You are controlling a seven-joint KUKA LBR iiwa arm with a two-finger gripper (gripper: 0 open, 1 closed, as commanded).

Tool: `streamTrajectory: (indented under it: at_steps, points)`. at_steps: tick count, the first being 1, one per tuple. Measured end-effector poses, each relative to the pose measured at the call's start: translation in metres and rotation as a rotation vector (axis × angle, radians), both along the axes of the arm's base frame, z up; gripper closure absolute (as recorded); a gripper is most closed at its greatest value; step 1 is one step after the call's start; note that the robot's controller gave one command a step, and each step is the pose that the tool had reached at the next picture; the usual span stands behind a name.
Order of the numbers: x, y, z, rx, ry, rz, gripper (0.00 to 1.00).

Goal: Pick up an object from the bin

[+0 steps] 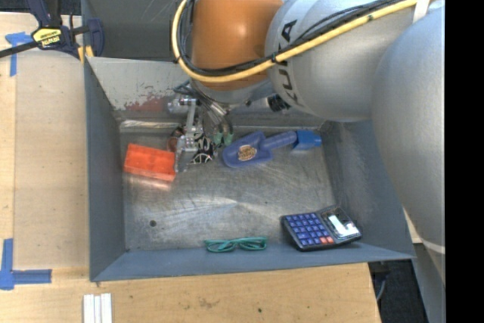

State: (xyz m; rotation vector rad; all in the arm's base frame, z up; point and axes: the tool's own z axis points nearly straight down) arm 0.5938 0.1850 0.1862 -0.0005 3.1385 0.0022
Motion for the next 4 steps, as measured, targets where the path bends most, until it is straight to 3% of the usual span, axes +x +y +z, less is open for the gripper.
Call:
streamTrajectory:
  at_steps: [1,2,3,4]
  points:
    - [-0.008,0.027,-0.058,0.001,-0.003,-0.101,0.00]
    - [-0.019,0.037,-0.115,0.003,-0.005,-0.152,0.00]
    - [-0.003,0.043,-0.114,0.002,0.000,-0.219,0.00]
    - [-0.012,0.045,-0.113,0.004,-0.006,-0.301,0.00]
